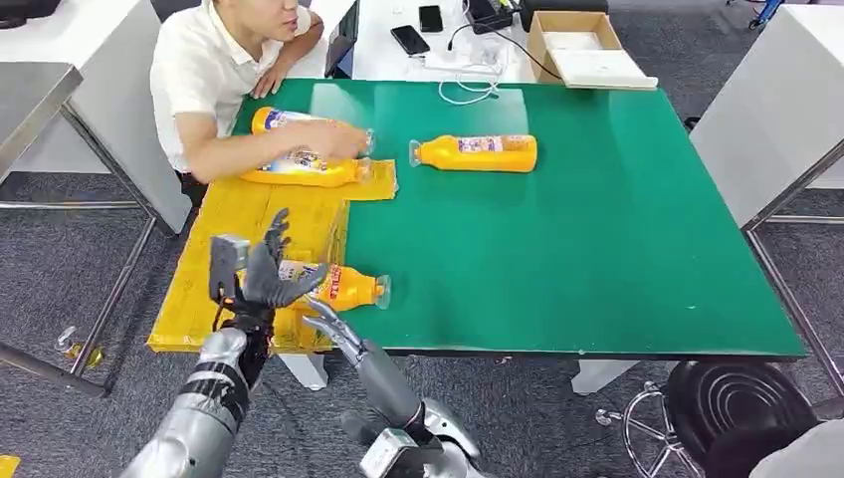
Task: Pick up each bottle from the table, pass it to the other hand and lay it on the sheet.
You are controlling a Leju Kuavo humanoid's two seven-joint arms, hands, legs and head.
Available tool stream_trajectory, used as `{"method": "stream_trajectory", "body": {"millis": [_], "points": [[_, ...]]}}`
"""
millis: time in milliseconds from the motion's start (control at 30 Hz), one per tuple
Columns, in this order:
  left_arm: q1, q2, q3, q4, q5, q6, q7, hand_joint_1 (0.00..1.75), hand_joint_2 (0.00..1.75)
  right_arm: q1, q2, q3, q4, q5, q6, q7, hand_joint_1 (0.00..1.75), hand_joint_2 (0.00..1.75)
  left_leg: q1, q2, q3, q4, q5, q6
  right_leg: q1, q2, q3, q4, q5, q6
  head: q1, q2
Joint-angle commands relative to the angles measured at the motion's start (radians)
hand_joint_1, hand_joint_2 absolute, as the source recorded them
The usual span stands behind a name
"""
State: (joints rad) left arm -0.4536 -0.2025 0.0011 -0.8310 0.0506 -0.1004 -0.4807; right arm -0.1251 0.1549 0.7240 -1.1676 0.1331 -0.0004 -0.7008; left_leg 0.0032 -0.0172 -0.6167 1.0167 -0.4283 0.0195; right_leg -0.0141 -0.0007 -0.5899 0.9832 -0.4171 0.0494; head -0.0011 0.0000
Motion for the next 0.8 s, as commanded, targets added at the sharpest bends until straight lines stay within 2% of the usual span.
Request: {"method": "stream_trajectory", "body": {"millis": [33,167,200,233,400,467,500,600,633,667,700,800], "points": [[0.096,-0.006,-0.010,-0.251,0.047,0.032,0.012,0.00,1.75,0.023,-0.034,0.026,-0.023,-0.005,-0.011,0.003,0.00,0.00,0.000,0.002,0.002,0.000,-0.002,-0.001,0.001,0.001,0.002,0.000,-0.002,-0.002,0.000,0.000],[0.096,-0.006,-0.010,-0.251,0.047,0.032,0.012,0.00,1.75,0.023,-0.034,0.026,-0.023,-0.005,-0.011,0.003,0.00,0.00,0.001,0.002,0.001,-0.001,-0.001,-0.001,0.001,0.001,0.000,-0.001,-0.001,-0.001,0.000,0.000],[0.098,0.009,-0.036,-0.262,0.025,0.098,-0.045,0.00,1.75,0.026,-0.034,0.023,-0.034,-0.011,-0.022,0.003,0.00,1.75,0.001,0.002,-0.001,0.000,-0.001,-0.001,0.001,0.001,-0.001,0.000,0.000,-0.001,0.000,0.000],[0.107,0.020,-0.049,-0.285,0.010,0.164,-0.082,0.00,1.75,0.030,-0.036,0.024,-0.050,-0.014,-0.044,0.003,0.00,1.75,0.001,0.002,0.001,-0.001,-0.001,-0.001,0.001,0.000,0.001,0.000,-0.001,-0.002,0.000,0.000],[0.167,0.064,-0.052,-0.428,0.060,0.210,-0.080,0.00,1.75,0.051,-0.035,0.002,-0.102,-0.069,-0.055,0.003,0.00,1.75,0.001,0.005,0.002,0.000,-0.002,-0.001,0.001,0.003,0.000,0.000,-0.001,-0.002,0.000,0.000],[0.221,0.061,-0.026,-0.515,0.115,0.218,-0.071,0.00,1.75,0.077,-0.029,-0.047,-0.128,-0.062,-0.114,0.003,0.00,1.75,0.001,0.004,0.000,-0.001,-0.001,-0.001,0.001,0.002,-0.001,0.000,-0.001,-0.002,0.000,0.000],[0.239,0.057,-0.017,-0.539,0.137,0.221,-0.057,0.00,1.75,0.090,-0.023,-0.073,-0.136,-0.057,-0.156,0.003,0.00,0.00,0.001,0.004,0.002,-0.001,-0.003,-0.001,0.001,0.003,0.001,-0.001,-0.002,-0.002,0.000,0.000],[0.361,0.058,-0.021,-0.691,0.172,0.251,-0.024,0.00,1.75,0.153,-0.006,-0.211,-0.222,-0.024,-0.306,0.003,0.00,0.00,0.000,0.006,0.003,-0.001,-0.003,-0.001,0.001,0.004,0.001,-0.001,-0.002,-0.002,0.000,0.000],[0.411,0.061,-0.043,-0.738,0.155,0.270,-0.017,0.00,0.00,0.167,-0.008,-0.261,-0.247,0.031,-0.419,0.003,0.00,0.00,0.000,0.005,0.002,-0.001,-0.003,-0.001,0.000,0.003,0.000,0.000,-0.002,-0.002,0.000,0.000],[0.449,0.056,-0.054,-0.771,0.138,0.301,-0.016,0.00,0.00,0.178,0.001,-0.310,-0.258,0.028,-0.453,0.013,0.00,1.75,0.000,0.004,0.000,-0.001,-0.002,-0.001,0.000,0.002,-0.001,0.000,-0.001,-0.001,0.000,0.000],[0.484,0.056,-0.070,-0.804,0.135,0.309,-0.017,0.00,1.75,0.185,0.003,-0.344,-0.268,0.032,-0.476,0.049,0.00,1.75,0.000,0.005,0.003,-0.001,-0.004,-0.001,0.000,0.003,0.001,0.000,-0.003,-0.002,0.000,0.000],[0.550,0.053,-0.126,-0.865,0.134,0.316,-0.005,0.00,1.75,0.170,-0.027,-0.413,-0.229,0.181,-0.604,0.055,0.00,1.75,0.000,0.005,0.002,-0.001,-0.005,-0.001,0.000,0.003,0.001,-0.001,-0.003,-0.002,0.000,0.000]]}}
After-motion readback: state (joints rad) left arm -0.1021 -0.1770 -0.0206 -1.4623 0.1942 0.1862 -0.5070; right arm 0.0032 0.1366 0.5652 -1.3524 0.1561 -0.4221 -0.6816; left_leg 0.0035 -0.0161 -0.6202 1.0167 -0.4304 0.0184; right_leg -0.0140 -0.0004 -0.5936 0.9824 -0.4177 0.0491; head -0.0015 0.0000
